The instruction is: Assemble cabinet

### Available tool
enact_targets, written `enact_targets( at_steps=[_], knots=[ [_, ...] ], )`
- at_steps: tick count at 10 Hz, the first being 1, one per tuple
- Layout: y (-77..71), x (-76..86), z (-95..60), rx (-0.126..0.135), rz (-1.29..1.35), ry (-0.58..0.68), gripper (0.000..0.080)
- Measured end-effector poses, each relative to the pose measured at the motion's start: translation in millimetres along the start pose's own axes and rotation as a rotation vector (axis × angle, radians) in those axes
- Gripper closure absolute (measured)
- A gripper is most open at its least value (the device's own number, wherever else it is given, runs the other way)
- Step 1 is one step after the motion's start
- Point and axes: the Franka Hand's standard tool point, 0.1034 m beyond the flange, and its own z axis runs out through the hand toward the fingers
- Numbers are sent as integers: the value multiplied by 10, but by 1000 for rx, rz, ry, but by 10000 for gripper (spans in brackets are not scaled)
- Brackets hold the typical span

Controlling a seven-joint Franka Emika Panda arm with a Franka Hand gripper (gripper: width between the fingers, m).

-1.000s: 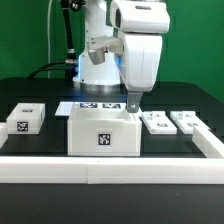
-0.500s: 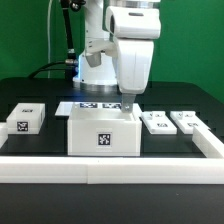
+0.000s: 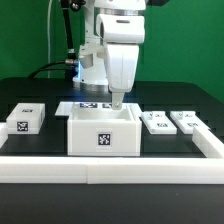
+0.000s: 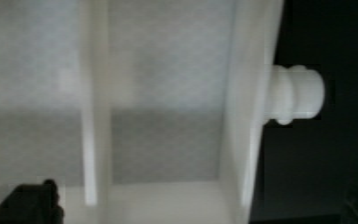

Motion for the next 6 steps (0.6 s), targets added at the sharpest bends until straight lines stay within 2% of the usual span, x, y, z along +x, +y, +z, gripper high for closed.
enact_targets(
  at_steps=[1, 3, 4, 6],
  knots=[
    [-34, 2, 17, 5, 0, 0, 1],
    [-193, 25, 92, 27, 2, 2, 1],
    [-254, 35, 138, 26, 1, 4, 1],
    [-296, 54, 228, 52, 8, 6, 1]
  ],
)
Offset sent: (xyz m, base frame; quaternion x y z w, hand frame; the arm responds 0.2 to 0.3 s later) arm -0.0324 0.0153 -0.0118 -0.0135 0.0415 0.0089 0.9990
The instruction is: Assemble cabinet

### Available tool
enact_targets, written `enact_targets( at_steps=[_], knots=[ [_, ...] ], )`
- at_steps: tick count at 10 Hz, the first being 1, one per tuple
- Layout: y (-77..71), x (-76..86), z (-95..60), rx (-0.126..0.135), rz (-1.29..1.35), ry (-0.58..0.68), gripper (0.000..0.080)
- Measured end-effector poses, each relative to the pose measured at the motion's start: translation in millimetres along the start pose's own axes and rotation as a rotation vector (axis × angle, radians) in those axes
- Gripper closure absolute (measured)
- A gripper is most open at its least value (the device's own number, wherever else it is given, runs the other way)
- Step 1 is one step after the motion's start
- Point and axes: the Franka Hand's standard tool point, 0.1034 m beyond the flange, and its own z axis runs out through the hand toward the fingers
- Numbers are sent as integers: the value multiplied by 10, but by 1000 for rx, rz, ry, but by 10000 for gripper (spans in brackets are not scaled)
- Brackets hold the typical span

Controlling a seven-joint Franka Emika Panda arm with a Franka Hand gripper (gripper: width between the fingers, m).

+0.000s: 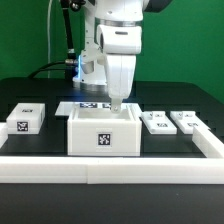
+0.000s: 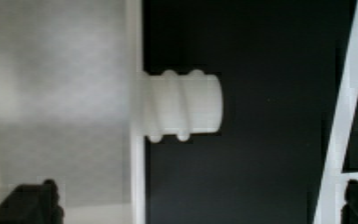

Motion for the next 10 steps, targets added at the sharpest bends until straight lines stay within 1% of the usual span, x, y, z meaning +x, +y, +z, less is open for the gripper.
enact_targets(
  at_steps=[1, 2, 4, 6, 7, 8, 9, 10],
  knots=[
    [-10, 8, 46, 5, 0, 2, 1],
    [-31, 13, 100, 16, -1, 4, 1],
    [-14, 27, 177, 28, -1, 7, 1],
    [16, 29, 193, 32, 5, 7, 1],
    [30, 26, 181, 31, 11, 7, 113],
    [22, 22, 192, 33, 12, 7, 274],
    [22, 20, 193, 33, 13, 7, 274],
    [21, 18, 194, 33, 13, 7, 450]
  ],
)
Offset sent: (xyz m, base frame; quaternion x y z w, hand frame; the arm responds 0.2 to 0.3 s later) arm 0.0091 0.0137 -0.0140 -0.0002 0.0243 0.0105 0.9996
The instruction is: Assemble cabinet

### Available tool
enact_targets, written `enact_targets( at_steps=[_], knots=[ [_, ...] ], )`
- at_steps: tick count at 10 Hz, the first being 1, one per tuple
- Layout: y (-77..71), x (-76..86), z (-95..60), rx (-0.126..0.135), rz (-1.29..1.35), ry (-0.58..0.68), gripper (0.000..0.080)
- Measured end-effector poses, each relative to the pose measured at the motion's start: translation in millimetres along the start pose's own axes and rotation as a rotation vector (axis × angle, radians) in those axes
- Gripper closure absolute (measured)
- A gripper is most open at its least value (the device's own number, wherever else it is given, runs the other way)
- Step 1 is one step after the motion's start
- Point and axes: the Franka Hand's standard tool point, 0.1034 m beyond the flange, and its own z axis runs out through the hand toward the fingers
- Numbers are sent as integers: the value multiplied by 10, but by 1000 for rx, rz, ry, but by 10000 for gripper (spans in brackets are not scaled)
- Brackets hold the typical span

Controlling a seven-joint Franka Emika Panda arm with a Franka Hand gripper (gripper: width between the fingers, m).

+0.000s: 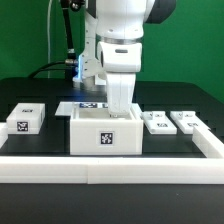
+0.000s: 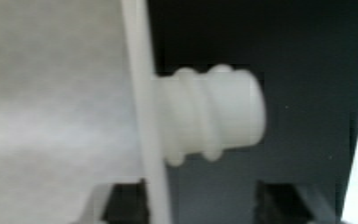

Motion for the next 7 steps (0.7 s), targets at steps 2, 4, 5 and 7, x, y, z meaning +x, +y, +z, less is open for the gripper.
enact_targets(
  at_steps=[2, 4, 5, 7],
  knots=[
    [0, -2, 1, 0, 0, 0, 623],
    [25, -3, -15, -11, 1, 1, 748],
    [25, -3, -15, -11, 1, 1, 748],
    [26, -4, -16, -12, 1, 1, 748]
  ],
)
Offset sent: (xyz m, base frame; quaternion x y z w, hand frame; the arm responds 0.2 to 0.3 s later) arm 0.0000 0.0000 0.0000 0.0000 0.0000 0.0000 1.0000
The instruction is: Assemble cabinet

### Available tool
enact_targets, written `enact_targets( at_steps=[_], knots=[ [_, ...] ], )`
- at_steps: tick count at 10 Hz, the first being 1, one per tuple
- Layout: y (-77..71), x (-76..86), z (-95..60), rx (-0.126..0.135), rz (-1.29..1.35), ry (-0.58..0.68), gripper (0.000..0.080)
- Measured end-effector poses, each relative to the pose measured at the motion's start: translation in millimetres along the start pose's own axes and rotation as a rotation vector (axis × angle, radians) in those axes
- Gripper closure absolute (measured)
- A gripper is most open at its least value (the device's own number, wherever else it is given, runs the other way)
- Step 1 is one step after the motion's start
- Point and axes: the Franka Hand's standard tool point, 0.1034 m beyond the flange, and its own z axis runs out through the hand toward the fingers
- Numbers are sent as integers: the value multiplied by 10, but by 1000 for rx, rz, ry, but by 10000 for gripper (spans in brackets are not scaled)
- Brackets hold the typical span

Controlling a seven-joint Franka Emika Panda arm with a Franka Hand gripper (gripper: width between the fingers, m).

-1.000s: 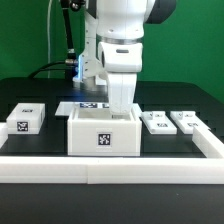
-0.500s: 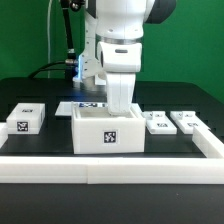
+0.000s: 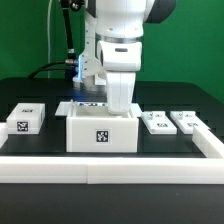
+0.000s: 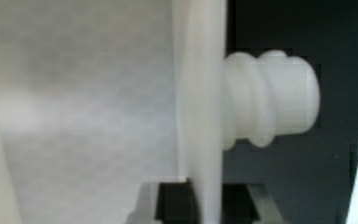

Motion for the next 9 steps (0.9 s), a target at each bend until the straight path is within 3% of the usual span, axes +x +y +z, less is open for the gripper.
enact_targets(
  at_steps=[3, 6, 9],
  knots=[
    [29, 0, -9, 0, -7, -1, 748],
    [410, 71, -89, -32, -27, 6, 749],
    [626, 374, -101, -60, -35, 21, 749]
  ],
)
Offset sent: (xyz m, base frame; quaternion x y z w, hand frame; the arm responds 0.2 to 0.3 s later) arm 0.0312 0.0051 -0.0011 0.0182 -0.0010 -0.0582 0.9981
